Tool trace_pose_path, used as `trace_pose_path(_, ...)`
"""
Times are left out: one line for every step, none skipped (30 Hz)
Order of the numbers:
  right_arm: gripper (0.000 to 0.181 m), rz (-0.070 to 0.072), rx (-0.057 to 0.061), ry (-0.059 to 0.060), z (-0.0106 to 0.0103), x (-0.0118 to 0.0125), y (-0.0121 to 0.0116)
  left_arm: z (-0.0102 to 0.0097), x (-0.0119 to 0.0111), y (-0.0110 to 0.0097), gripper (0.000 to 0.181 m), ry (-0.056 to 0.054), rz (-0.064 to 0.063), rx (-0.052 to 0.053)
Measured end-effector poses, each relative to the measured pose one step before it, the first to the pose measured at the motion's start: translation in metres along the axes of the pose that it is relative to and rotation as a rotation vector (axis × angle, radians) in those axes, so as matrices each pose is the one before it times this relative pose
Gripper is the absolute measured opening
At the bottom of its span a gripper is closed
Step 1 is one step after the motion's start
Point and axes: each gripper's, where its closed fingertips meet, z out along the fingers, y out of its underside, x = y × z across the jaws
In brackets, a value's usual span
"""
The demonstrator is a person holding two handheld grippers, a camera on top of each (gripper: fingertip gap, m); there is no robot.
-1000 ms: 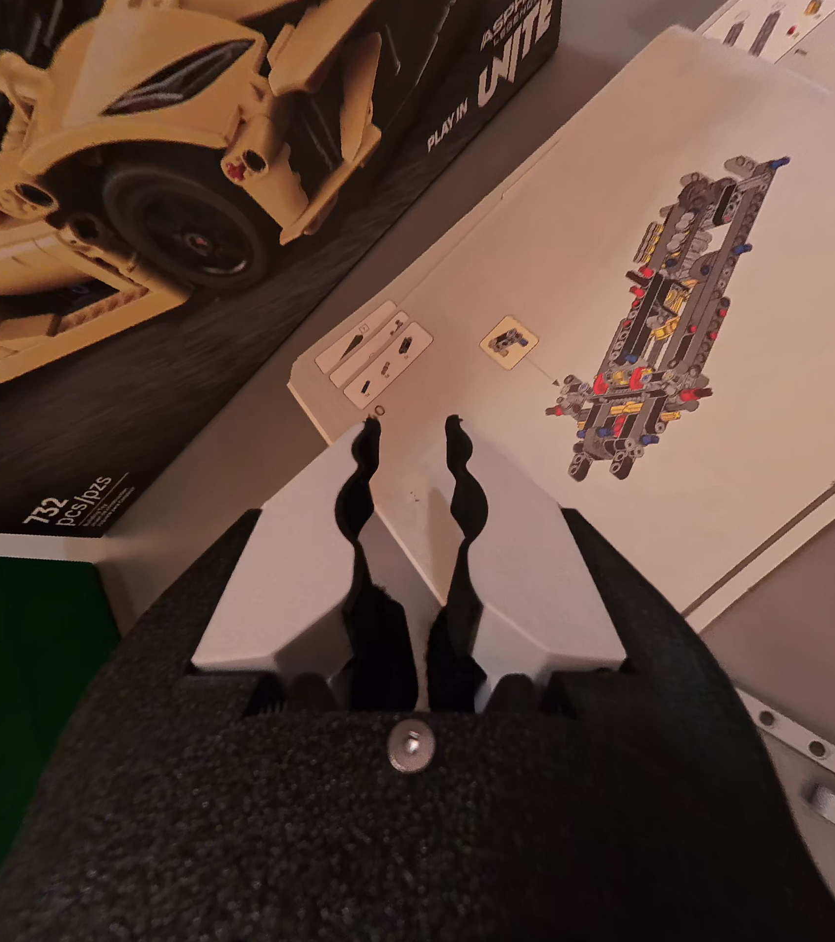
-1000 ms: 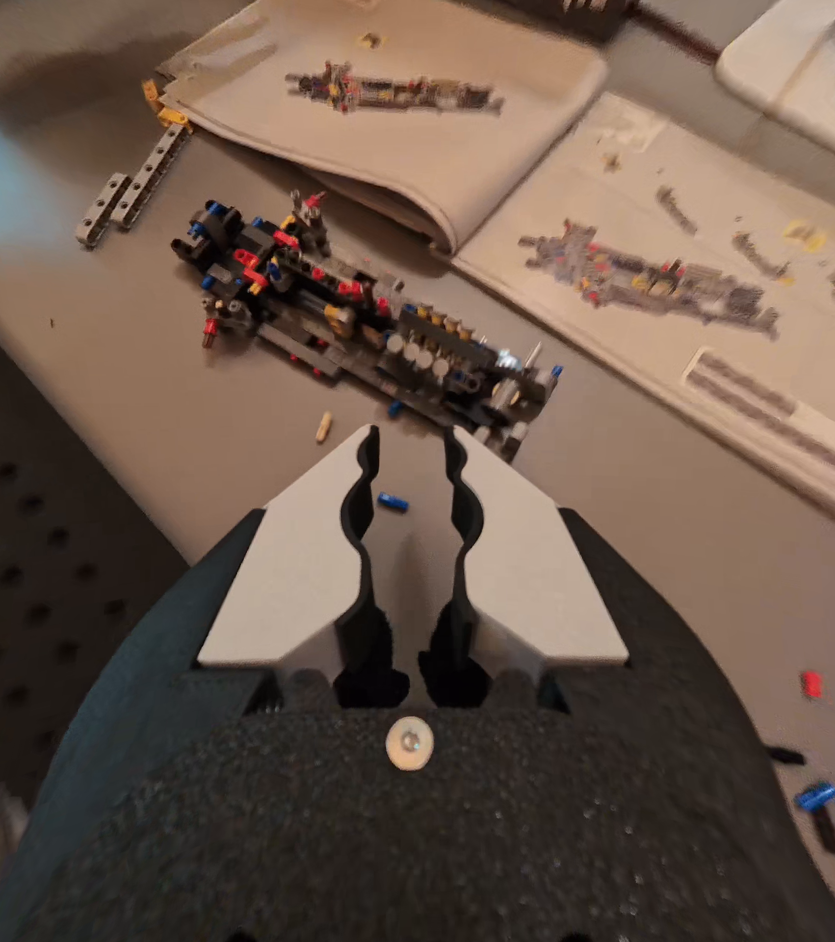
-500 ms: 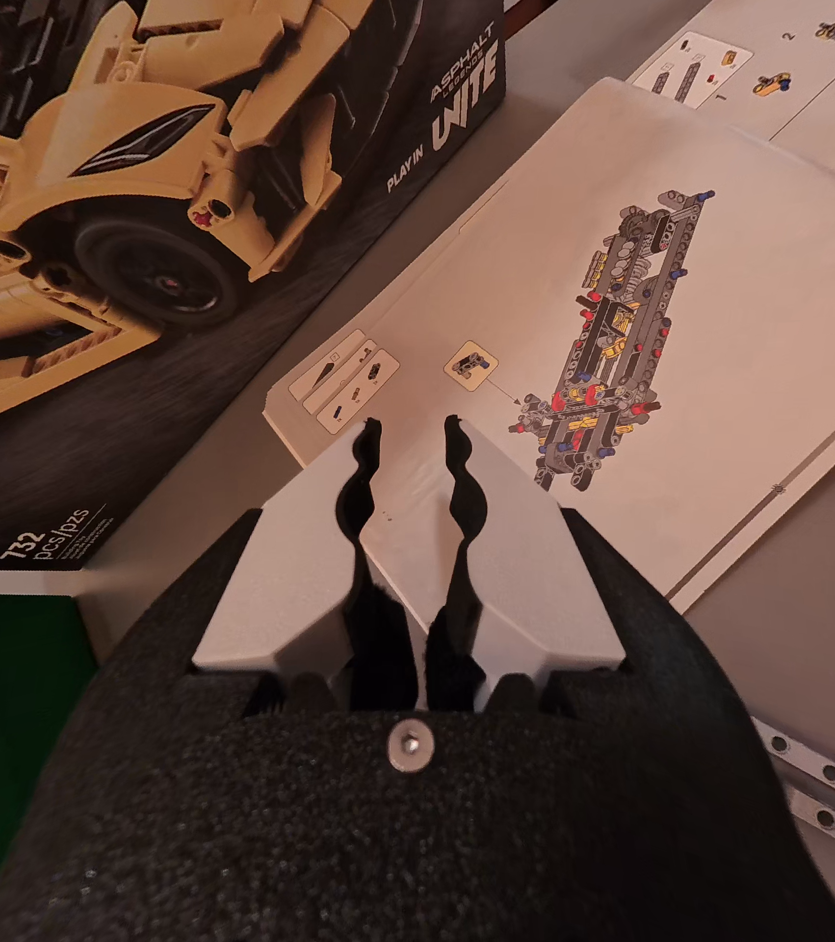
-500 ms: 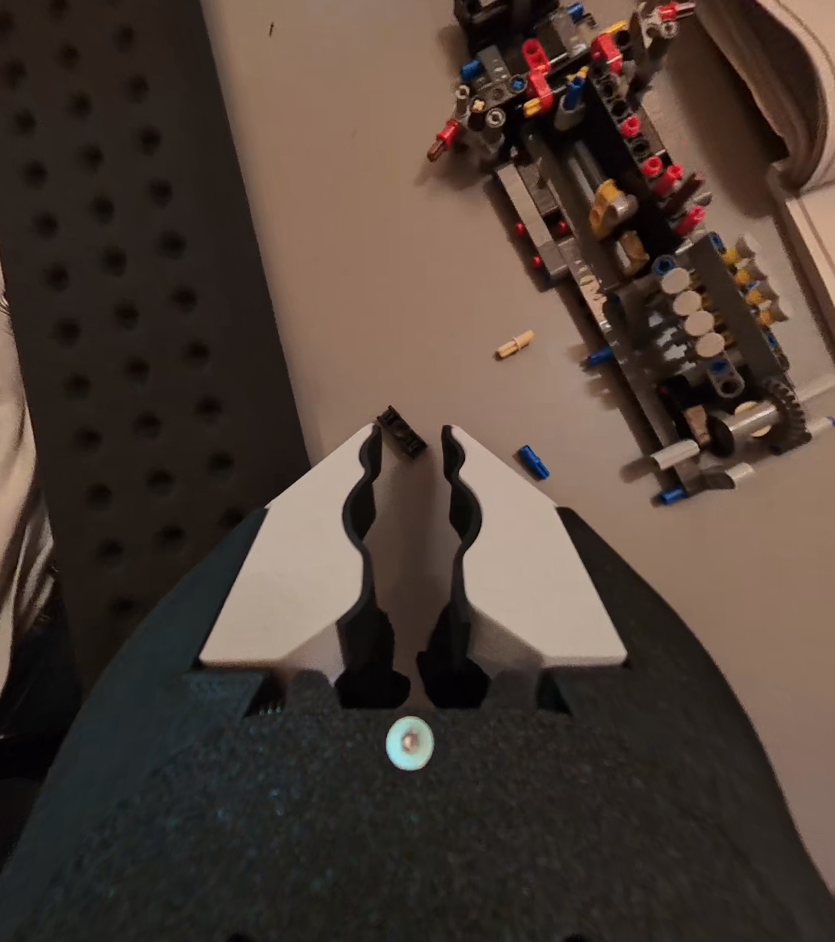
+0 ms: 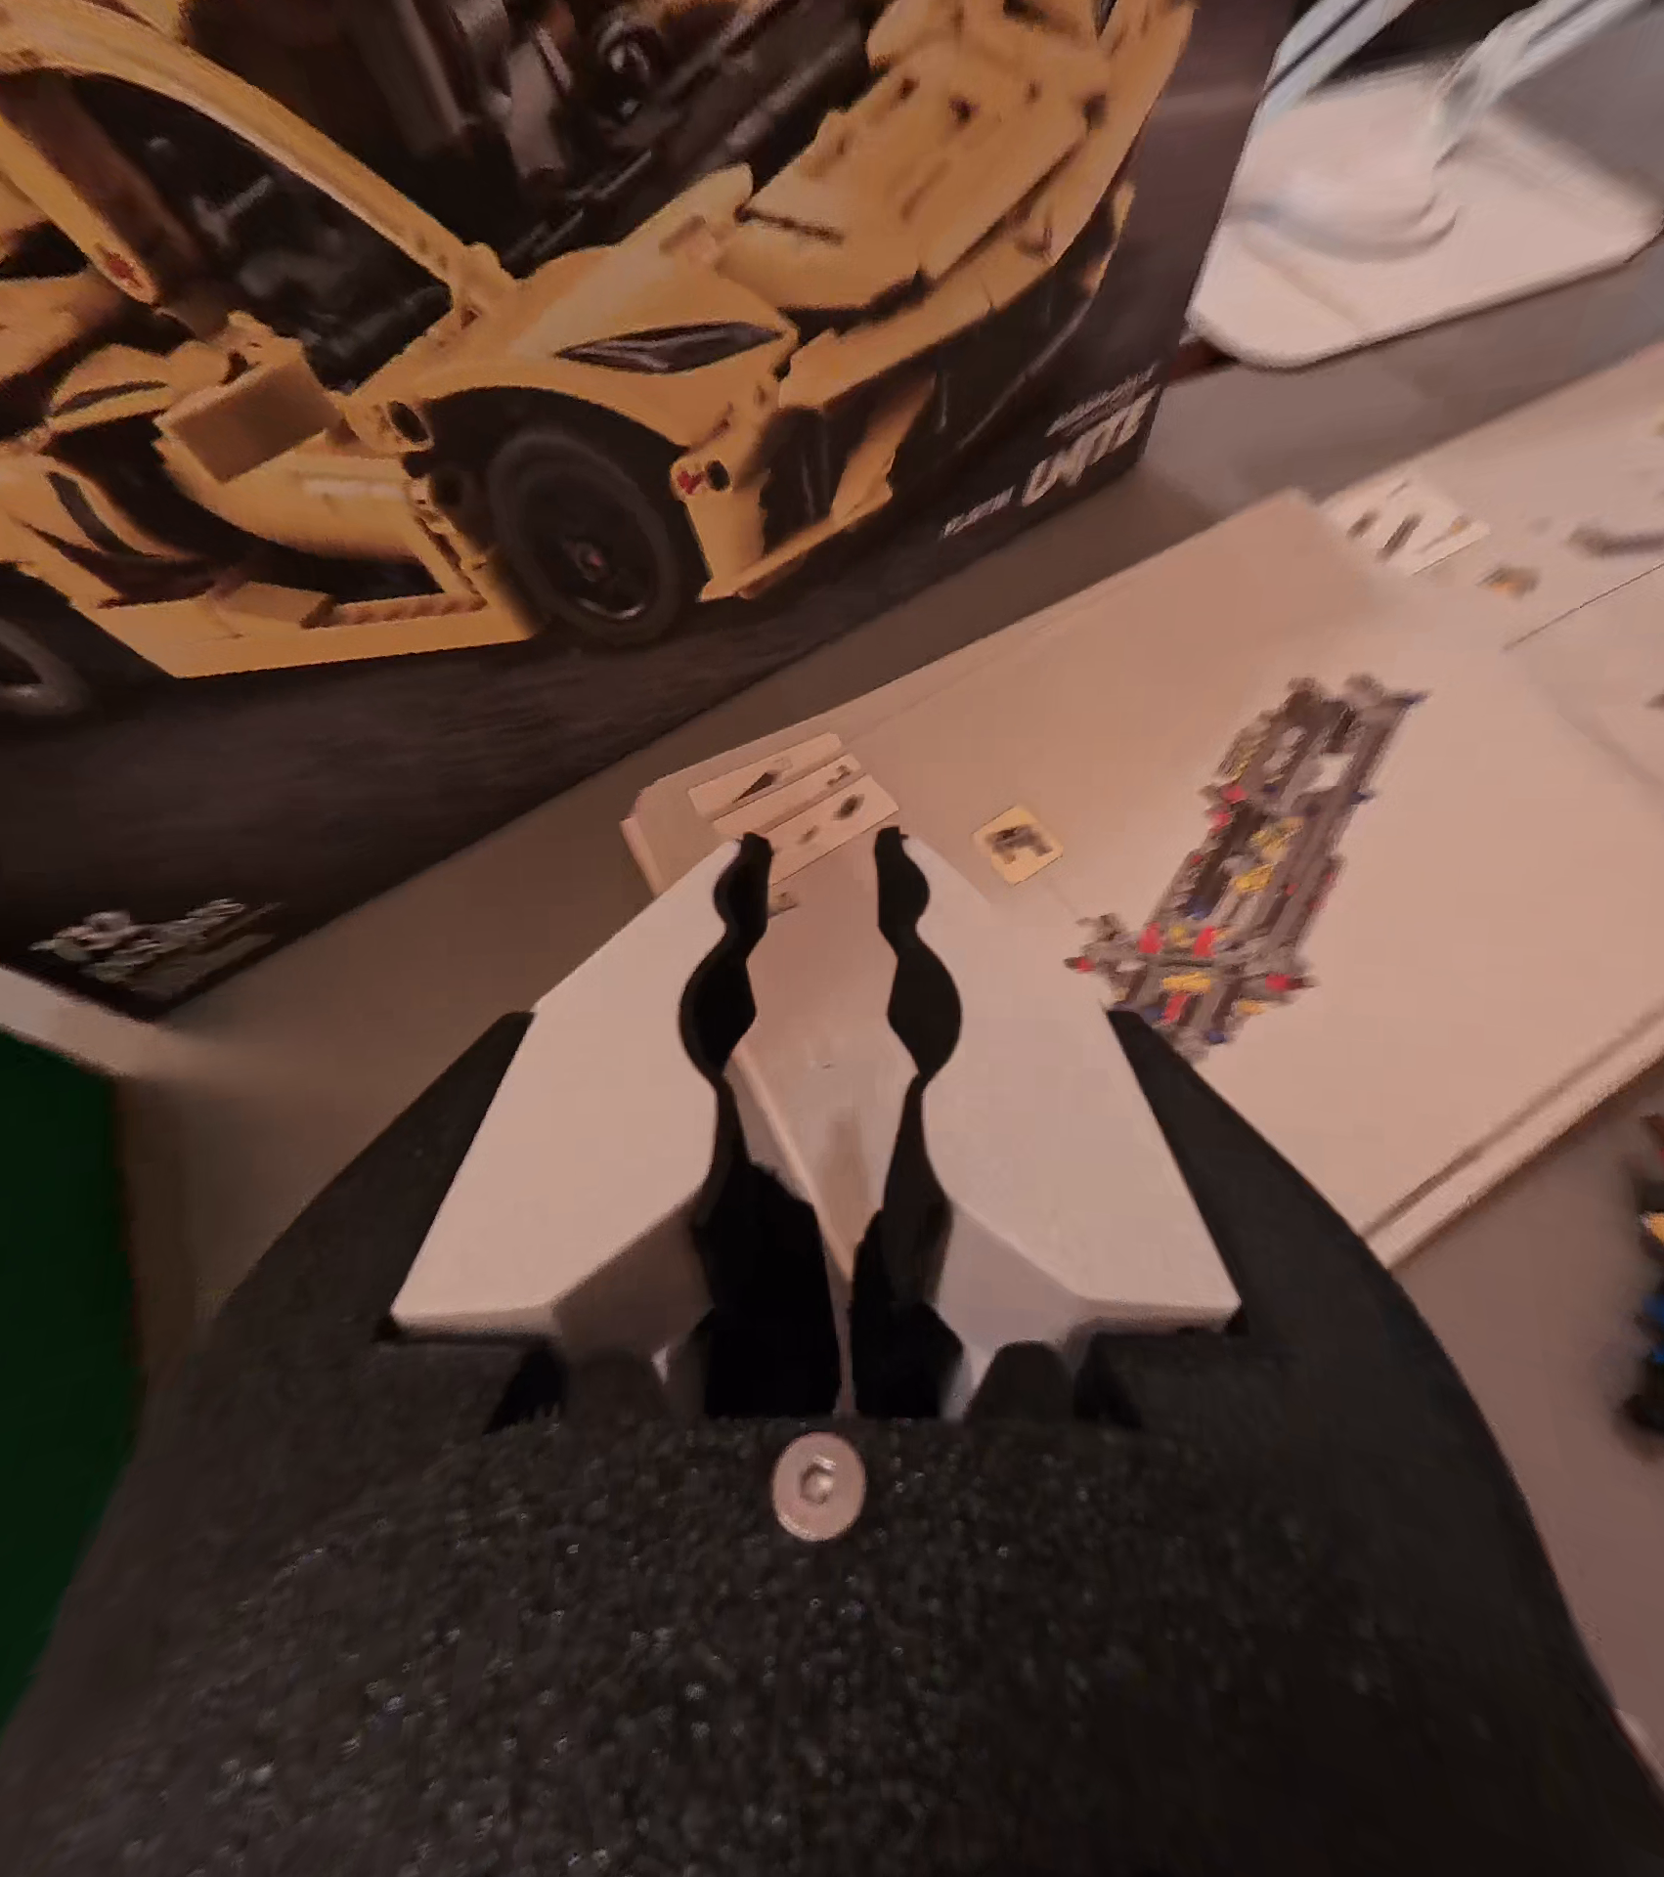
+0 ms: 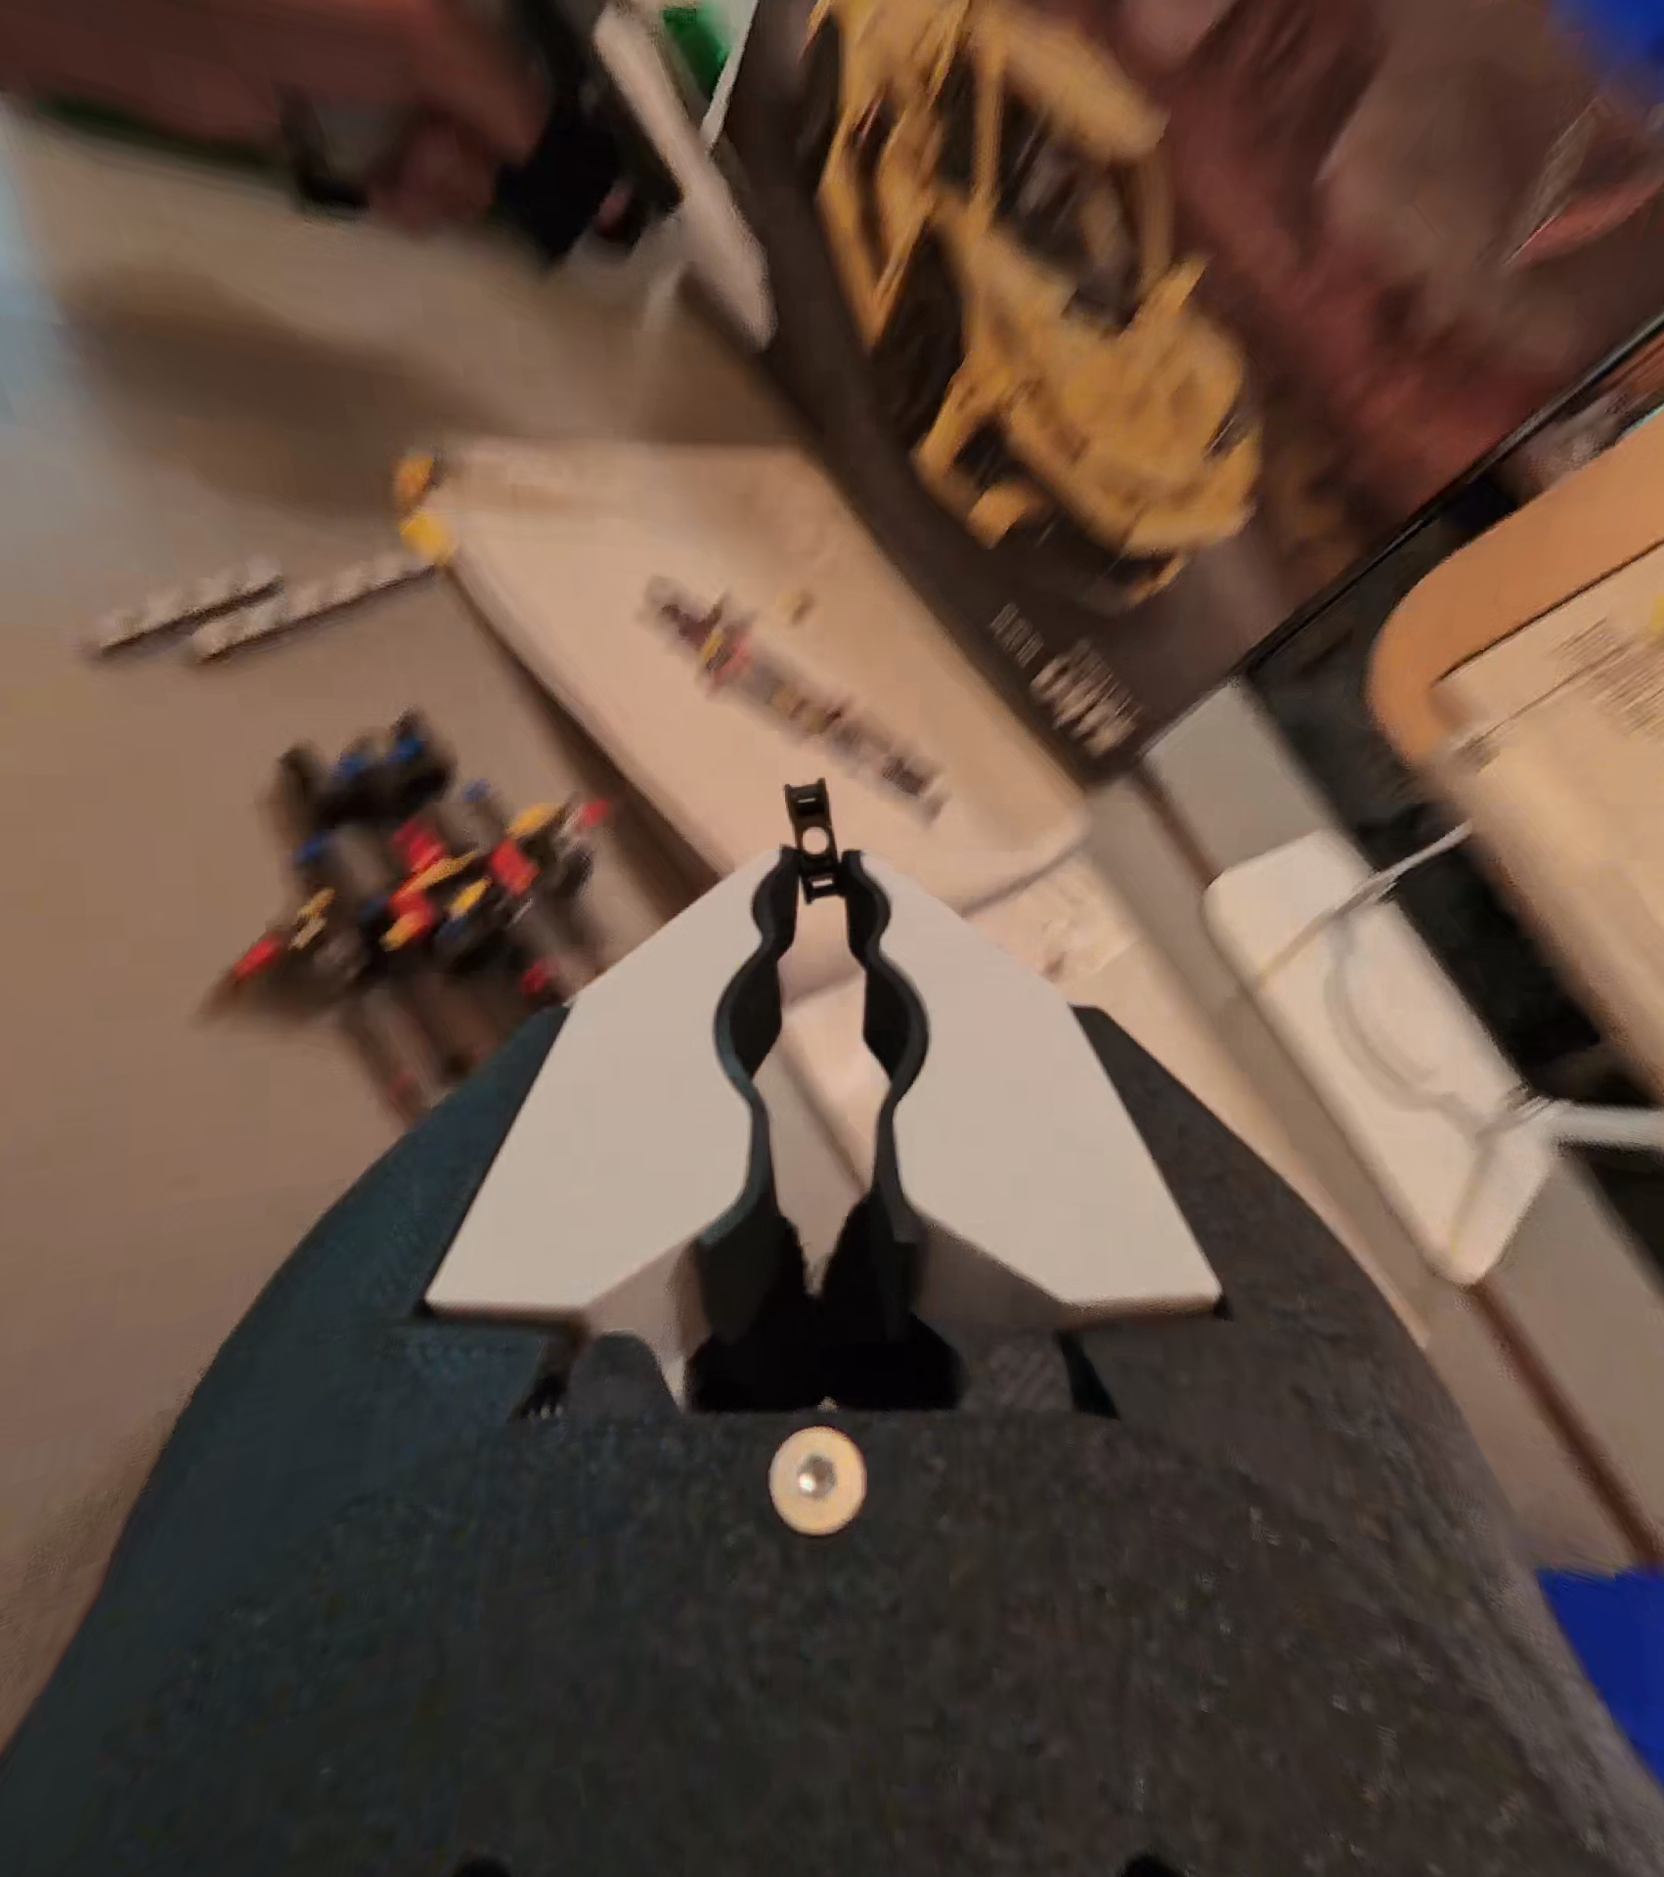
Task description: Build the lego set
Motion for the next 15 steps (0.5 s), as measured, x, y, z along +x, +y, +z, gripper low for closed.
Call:
trace_pose_path(0.008, -0.0292, 0.0604, 0.0489, 0.01248, 0.0096, -0.01318, -0.00178, 0.00779, -0.00482, 0.025, 0.0729, -0.0503, 0.0295)
trace_pose_path(0.008, -0.0259, 0.0449, 0.033, 0.01411, 0.00534, -0.00785, -0.00188, 0.01292, -0.00549, 0.025, 0.097, -0.0421, 0.0312)
trace_pose_path(0.008, -0.0223, 0.0182, 0.0179, 0.01393, 0.00105, -0.00163, -0.00168, 0.01762, -0.00525, 0.026, 0.1148, -0.0249, 0.0267)
trace_pose_path(0.008, -0.025, 0.0011, 0.0078, 0.01122, -0.00248, 0.00179, -0.00155, 0.02162, -0.00552, 0.026, 0.1234, -0.0034, 0.0273)
trace_pose_path(0.008, -0.0262, 0.0098, 0.0106, 0.00651, -0.00453, 0.0007, -0.00067, 0.02386, -0.00653, 0.026, 0.1194, 0.0065, 0.0319)
trace_pose_path(0.008, -0.0347, 0.0163, 0.012, 0.00188, -0.00588, -0.00115, 0.001, 0.02646, -0.00544, 0.026, 0.1193, 0.0148, 0.0238)
trace_pose_path(0.008, -0.0435, 0.0129, 0.0223, -0.00063, -0.00458, -0.0017, 0.00397, 0.0267, -0.00196, 0.025, 0.1112, 0.0214, 0.0025)
trace_pose_path(0.008, -0.0417, 0.0081, 0.0225, -0.00149, -0.00384, -0.00196, 0.00744, 0.02163, 0.0026, 0.024, 0.081, 0.0244, -0.0217)
trace_pose_path(0.008, -0.0333, 0.0085, 0.0152, -0.00171, -0.00388, -0.00277, 0.01007, 0.01475, 0.00692, 0.024, 0.0455, 0.0281, -0.043)
trace_pose_path(0.008, -0.0282, 0.0071, 0.0163, -0.00138, -0.0022, -0.00303, 0.01093, 0.00849, 0.00922, 0.024, 0.0171, 0.0248, -0.0512)
trace_pose_path(0.007, -0.0276, 0.0092, 0.013, -0.00128, -0.00067, -0.00364, 0.01045, 0.00566, 0.00794, 0.024, 0.0112, 0.0079, -0.0391)
trace_pose_path(0.007, -0.0245, 0.0061, 0.0074, -0.00078, 0.00003, -0.00284, 0.00885, 0.00522, 0.00501, 0.024, 0.0212, -0.0115, -0.0213)
trace_pose_path(0.007, -0.0173, -0.002, -0.001, 0.00007, -0.0003, -0.00079, 0.00692, 0.00606, 0.00128, 0.024, 0.0355, -0.0238, 0.001)
trace_pose_path(0.007, -0.0057, -0.0053, -0.0137, 0.00033, -0.0018, 0.00025, 0.005, 0.00504, -0.00117, 0.024, 0.0373, -0.0312, 0.0153)
trace_pose_path(0.007, -0.0023, 0.0035, -0.009, -0.00025, -0.00145, -0.00099, 0.00363, 0.00247, -0.00071, 0.024, 0.0248, -0.029, 0.0116)
